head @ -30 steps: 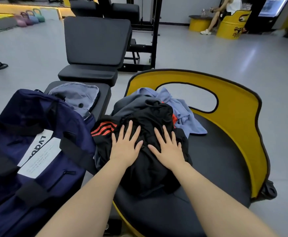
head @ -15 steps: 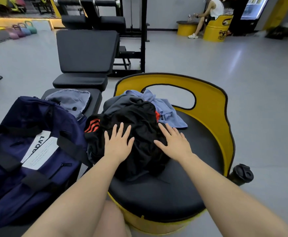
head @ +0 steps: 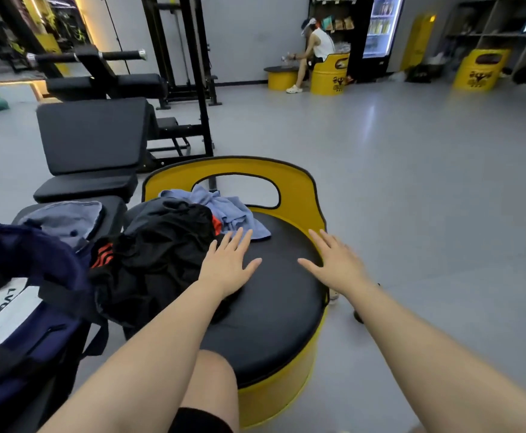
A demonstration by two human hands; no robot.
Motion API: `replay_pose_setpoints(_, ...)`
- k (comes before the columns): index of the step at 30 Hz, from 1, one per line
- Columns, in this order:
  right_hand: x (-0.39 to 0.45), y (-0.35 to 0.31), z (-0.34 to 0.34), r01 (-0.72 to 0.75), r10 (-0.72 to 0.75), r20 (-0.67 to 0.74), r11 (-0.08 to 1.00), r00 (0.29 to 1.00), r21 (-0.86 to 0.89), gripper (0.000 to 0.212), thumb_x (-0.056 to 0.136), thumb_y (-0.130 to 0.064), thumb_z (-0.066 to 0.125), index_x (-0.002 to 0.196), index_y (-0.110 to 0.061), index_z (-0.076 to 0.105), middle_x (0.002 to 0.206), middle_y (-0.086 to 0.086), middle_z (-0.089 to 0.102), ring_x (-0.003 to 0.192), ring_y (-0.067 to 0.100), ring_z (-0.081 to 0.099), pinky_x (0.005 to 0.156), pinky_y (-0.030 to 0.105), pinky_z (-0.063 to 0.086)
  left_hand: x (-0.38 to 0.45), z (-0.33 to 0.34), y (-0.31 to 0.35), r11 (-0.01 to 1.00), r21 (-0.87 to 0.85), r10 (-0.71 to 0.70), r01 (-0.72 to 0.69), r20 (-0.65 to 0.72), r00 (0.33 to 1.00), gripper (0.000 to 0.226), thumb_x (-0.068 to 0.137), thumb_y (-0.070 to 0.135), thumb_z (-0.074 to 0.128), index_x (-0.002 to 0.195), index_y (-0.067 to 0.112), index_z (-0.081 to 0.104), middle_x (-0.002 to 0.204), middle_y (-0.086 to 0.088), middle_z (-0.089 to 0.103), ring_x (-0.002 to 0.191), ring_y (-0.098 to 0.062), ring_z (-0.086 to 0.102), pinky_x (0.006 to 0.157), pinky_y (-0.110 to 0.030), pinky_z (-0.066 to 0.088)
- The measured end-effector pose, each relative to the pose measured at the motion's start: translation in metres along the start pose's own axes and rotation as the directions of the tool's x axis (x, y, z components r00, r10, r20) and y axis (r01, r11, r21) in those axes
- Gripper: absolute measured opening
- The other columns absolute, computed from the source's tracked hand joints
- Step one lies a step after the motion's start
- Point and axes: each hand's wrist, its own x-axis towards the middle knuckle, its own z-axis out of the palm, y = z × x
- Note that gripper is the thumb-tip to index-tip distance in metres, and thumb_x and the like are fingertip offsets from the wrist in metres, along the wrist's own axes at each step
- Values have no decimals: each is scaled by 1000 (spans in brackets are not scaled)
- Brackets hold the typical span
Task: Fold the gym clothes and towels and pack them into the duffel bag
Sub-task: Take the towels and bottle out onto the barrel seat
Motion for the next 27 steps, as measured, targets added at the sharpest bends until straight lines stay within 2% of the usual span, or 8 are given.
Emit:
replay_pose_setpoints(9, -40, 101, -2, -188, 187, 26, 982, 982, 32, 74, 92, -60, 42, 153, -29, 13, 159, -2, 17, 145, 19, 17, 113, 38, 21, 26, 22, 126, 976, -23, 216, -215, 45, 975, 66, 98, 54, 25, 152, 27, -3, 160, 3, -3, 147, -18, -2, 118, -38, 2)
replay_pose_setpoints(17, -58, 184, 12, -390, 382, 112, 920, 917, 49, 81, 88, -61, 51, 152, -28, 13, 158, -4, 17, 144, 18, 18, 113, 36, 23, 65, 64, 211, 914, -95, 402, -395, 74, 912, 61, 101, 43, 32, 152, 23, 6, 160, 1, 6, 147, -17, 1, 117, -34, 5)
replay_pose_setpoints(23, -42, 233, 40, -488, 473, 184, 872, 862, 45, 85, 88, -58, 54, 153, -29, 8, 160, -5, 12, 146, 16, 14, 114, 36, 22, 115, 116, 246, 879, -167, 471, -446, 164, 867, 59, 101, 40, 32, 152, 22, 8, 159, 1, 8, 146, -17, 5, 119, -36, 7)
replay_pose_setpoints(27, -19, 266, 75, -501, 478, 236, 864, 846, 43, 88, 86, -60, 55, 153, -28, 8, 160, -6, 11, 146, 15, 14, 114, 36, 23, 147, 157, 262, 895, -217, 438, -391, 256, 862, 61, 101, 36, 37, 152, 22, 7, 159, -1, 7, 146, -19, 7, 117, -32, 2)
